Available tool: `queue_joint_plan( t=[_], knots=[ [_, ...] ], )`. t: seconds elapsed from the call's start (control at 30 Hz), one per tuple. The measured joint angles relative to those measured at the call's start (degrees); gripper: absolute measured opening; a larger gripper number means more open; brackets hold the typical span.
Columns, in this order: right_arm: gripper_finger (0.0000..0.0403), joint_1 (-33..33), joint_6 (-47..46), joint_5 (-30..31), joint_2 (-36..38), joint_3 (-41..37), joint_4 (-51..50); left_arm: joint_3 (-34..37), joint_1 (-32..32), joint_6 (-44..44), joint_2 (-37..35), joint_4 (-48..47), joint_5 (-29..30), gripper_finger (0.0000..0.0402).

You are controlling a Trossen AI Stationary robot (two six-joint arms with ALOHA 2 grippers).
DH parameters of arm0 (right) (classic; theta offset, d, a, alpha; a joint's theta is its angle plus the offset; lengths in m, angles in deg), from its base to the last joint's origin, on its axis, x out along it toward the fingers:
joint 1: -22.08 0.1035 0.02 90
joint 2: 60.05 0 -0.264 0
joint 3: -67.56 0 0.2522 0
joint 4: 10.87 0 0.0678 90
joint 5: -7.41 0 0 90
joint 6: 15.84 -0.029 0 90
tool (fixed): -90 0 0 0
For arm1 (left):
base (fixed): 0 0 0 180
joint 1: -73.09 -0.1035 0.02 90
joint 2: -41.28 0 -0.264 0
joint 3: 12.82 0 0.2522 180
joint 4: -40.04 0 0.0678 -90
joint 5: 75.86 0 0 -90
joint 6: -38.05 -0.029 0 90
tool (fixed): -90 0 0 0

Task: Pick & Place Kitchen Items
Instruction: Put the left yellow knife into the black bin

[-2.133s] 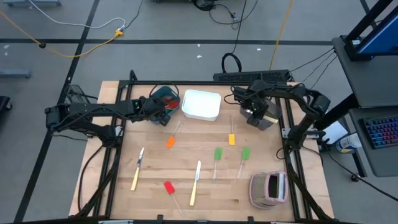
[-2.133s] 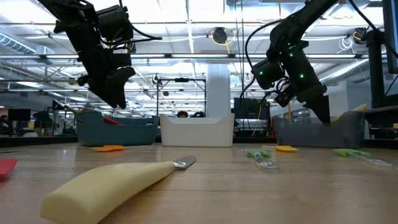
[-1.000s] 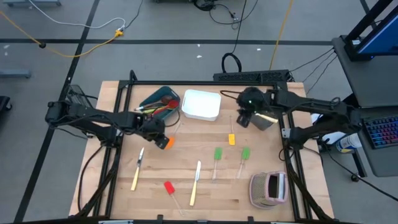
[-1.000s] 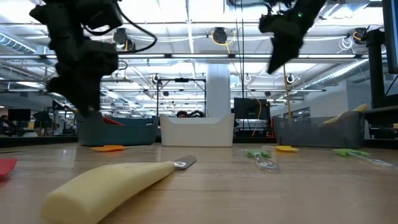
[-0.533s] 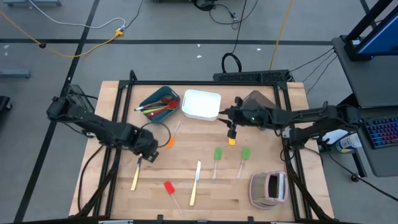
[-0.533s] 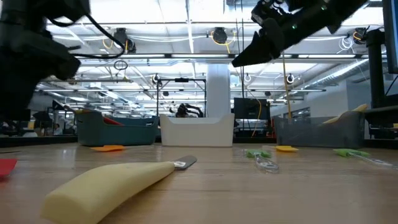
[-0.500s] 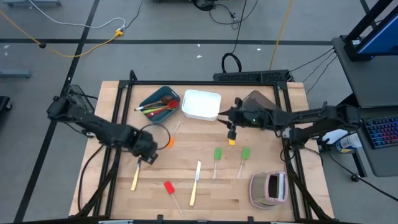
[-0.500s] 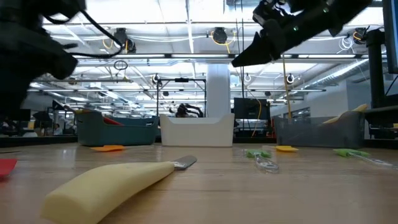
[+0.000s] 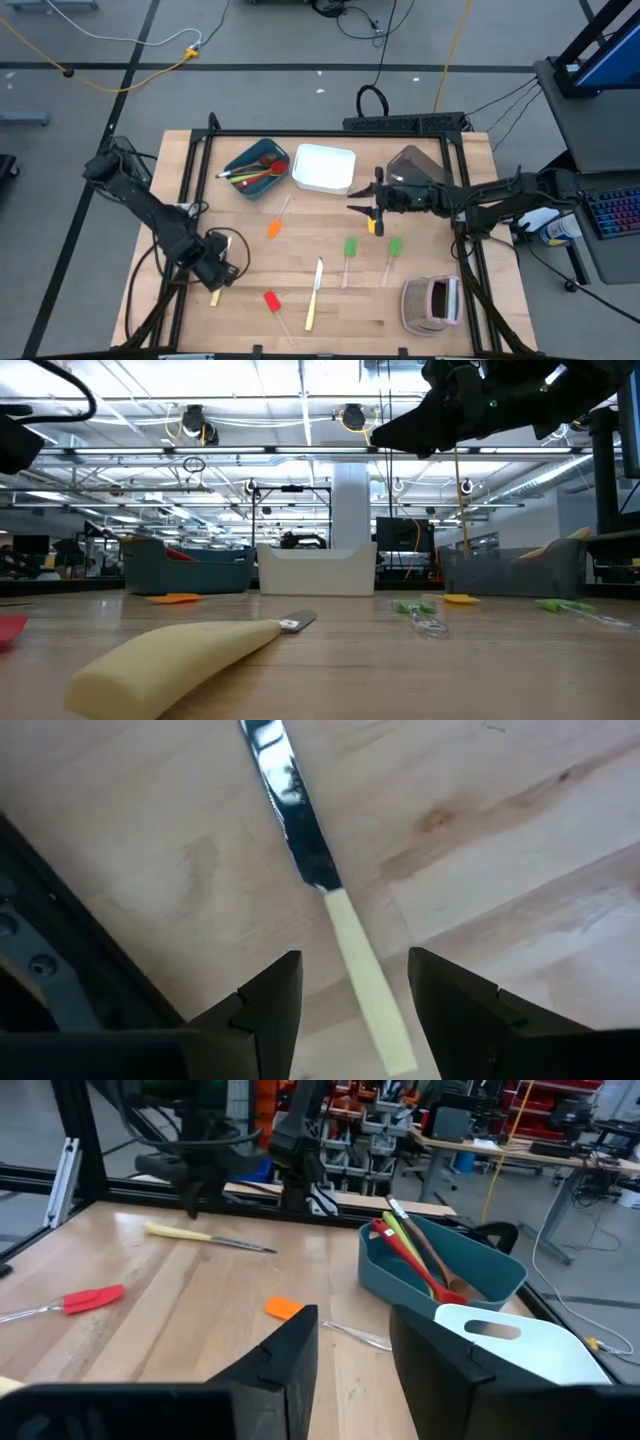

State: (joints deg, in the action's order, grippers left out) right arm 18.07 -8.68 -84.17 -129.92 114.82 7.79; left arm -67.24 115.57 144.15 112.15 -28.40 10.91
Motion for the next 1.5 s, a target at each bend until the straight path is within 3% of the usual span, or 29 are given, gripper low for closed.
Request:
queue_joint_plan(
  t=[0.27,0.8,0.93,1.17,1.33,1.5],
  knots=[
    [0.0118,0.00,-0.45,-0.02,0.00,0.00,0.09,0.00,1.90,1.21,5.38,2.71,1.75,0.0186],
    [0.0118,0.00,-0.47,-0.20,0.00,0.00,0.16,-0.09,1.87,-1.50,14.63,8.57,-0.56,0.0185],
    [0.0118,0.00,-0.48,-0.21,0.00,0.00,0.14,-0.15,1.77,-4.30,14.84,9.68,0.20,0.0152],
    [0.0118,0.00,-0.48,-0.21,0.00,0.00,-0.08,-0.15,0.93,-10.83,14.82,10.93,7.31,0.0023],
    [0.0118,0.00,-0.48,-0.21,-0.02,0.00,-0.09,0.20,-0.93,-14.00,15.06,14.24,18.46,0.0037],
    [0.0118,0.00,-0.55,-0.21,-0.02,0.00,-0.19,-0.07,-3.81,-27.59,14.56,23.64,25.36,0.0029]
  ],
)
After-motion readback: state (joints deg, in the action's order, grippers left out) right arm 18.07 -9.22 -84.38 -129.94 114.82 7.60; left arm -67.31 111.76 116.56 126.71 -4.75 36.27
